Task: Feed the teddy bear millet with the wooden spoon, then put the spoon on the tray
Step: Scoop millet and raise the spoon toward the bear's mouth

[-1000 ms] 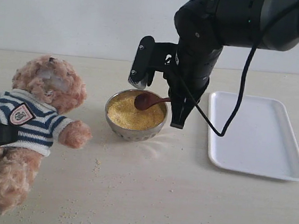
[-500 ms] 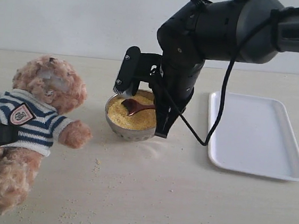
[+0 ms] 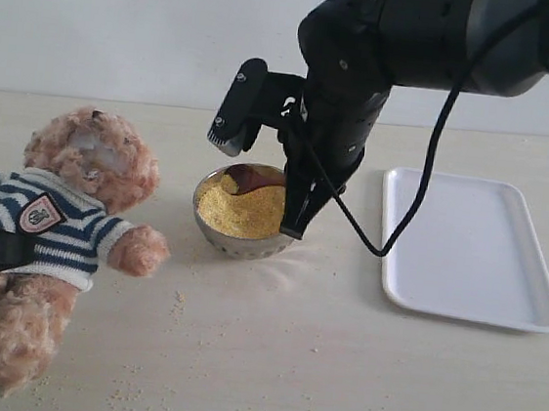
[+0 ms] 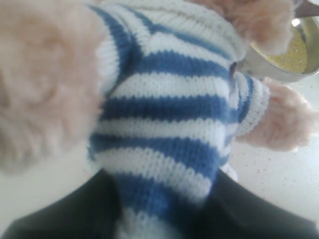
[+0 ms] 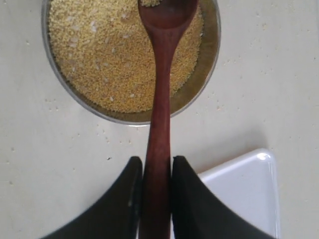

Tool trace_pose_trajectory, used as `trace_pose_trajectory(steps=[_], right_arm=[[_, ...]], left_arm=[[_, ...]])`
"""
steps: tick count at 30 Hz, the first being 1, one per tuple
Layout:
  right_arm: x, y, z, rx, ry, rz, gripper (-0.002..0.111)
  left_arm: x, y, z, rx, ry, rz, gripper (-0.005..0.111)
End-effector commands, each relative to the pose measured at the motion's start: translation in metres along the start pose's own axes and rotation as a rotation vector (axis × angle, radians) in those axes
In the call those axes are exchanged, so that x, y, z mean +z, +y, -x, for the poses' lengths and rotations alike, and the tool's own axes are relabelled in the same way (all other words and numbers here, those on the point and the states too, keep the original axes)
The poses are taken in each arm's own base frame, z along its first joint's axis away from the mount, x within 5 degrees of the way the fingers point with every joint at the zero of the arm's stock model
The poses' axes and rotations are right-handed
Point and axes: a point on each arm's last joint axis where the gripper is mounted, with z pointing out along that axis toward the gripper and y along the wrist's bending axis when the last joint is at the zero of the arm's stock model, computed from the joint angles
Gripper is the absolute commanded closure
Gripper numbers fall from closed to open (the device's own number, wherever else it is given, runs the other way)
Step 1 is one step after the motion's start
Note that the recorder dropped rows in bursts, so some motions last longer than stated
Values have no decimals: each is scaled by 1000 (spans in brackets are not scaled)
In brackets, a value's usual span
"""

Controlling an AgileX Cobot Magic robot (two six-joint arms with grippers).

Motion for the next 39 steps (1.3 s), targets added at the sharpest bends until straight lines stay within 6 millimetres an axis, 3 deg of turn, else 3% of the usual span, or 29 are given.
trace_pose_trajectory(steps=[1,7,16,25,30,39], right_arm=[[-17,-4,0,28,-28,-9,108],[-18,-5,-6,67,-9,38,108],[-15,-27,-39,194,-11,220,108],[-54,-29,-33,209,-136,194,108],[-69,-29,-30,211,-192,182,108],[-82,3,11,96,-338,153,108]], left_arm=[[0,-1,0,1,0,-15,102],[0,-1,0,1,0,-15,102],[-1,-13,-1,45,9,-146,102],[17,3,-8,-22,76,-45,102],[36,4,-21,-34,172,-123,102],[49,6,-31,-49,237,-169,102]])
